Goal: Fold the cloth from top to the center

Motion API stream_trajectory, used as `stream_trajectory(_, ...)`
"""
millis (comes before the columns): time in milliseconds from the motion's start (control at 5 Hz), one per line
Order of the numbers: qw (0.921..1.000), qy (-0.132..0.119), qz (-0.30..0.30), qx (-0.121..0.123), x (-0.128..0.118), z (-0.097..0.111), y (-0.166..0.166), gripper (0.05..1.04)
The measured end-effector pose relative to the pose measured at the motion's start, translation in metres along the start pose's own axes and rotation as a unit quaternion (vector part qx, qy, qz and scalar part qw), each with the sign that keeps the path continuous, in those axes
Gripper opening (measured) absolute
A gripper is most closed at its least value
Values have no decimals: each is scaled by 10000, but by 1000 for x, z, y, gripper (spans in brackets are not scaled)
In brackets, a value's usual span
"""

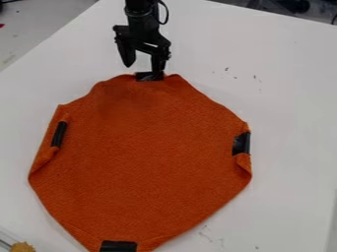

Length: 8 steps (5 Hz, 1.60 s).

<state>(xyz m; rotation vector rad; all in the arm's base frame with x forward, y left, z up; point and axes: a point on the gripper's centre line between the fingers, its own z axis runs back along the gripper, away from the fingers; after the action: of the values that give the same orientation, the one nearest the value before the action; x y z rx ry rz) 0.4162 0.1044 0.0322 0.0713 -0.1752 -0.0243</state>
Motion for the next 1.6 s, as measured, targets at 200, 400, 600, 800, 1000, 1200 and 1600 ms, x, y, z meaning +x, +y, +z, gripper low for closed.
stream_trajectory(200, 10000, 19, -15, -19, -1, -5, -1, 1001)
stream_trajectory(400, 9999, 82, -16, -81, -1, -20, -3, 1001)
stream_trajectory(600, 9999, 51, -2, -110, 5, -22, -2, 1001)
stream_trajectory(800, 9998, 17, 28, -180, 7, -24, -3, 955)
stream_trajectory(1000, 9998, -51, 92, -141, 7, -26, -2, 733)
stream_trajectory(1200, 9999, -71, 52, -123, 7, -23, -1, 614)
stream_trajectory(1600, 9993, -299, -104, 186, -1, -5, -5, 269)
